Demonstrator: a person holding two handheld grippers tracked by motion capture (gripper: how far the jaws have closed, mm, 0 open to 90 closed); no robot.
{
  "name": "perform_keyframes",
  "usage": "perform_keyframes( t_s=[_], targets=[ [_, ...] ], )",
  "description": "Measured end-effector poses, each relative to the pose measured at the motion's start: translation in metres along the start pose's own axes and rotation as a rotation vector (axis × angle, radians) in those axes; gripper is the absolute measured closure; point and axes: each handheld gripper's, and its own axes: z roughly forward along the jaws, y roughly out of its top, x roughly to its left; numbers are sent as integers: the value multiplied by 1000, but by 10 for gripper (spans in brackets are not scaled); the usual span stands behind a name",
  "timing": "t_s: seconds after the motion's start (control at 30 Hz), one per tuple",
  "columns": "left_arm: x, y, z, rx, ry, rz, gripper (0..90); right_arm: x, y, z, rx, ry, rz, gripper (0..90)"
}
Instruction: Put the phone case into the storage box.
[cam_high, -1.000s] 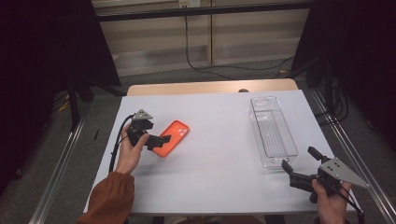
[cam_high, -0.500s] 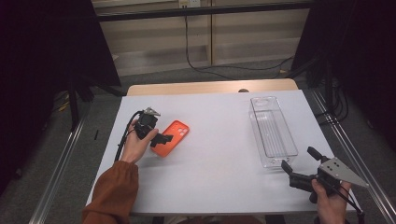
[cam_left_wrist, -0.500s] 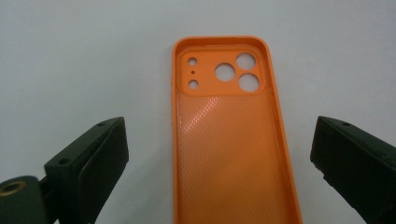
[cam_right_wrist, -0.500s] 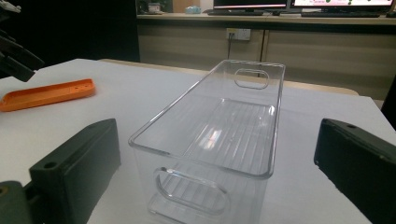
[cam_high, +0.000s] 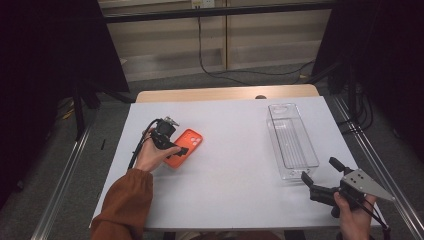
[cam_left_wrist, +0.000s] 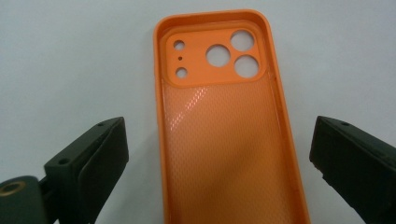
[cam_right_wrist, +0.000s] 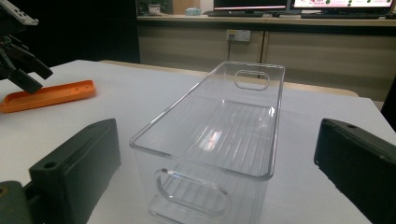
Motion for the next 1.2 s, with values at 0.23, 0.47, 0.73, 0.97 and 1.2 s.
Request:
perform_keyframes(
  t_s=[0.23, 0.47, 0.73, 0.97, 1.2],
  targets=[
    [-1, 1, 11, 20, 1, 12, 50, 0, 0, 0, 3, -1, 1, 0],
    [-5, 9, 19, 63, 26, 39, 44, 0, 0, 0, 7, 0, 0, 0],
    [-5, 8, 27, 85, 11, 20, 62, 0, 0, -1, 0, 0, -5, 0],
    [-4, 8, 30, 83, 11, 2, 45, 0, 0, -1, 2, 0, -3, 0],
    [-3, 7, 30, 86, 9, 2, 44, 0, 0, -2, 1, 3, -4, 0]
  ],
)
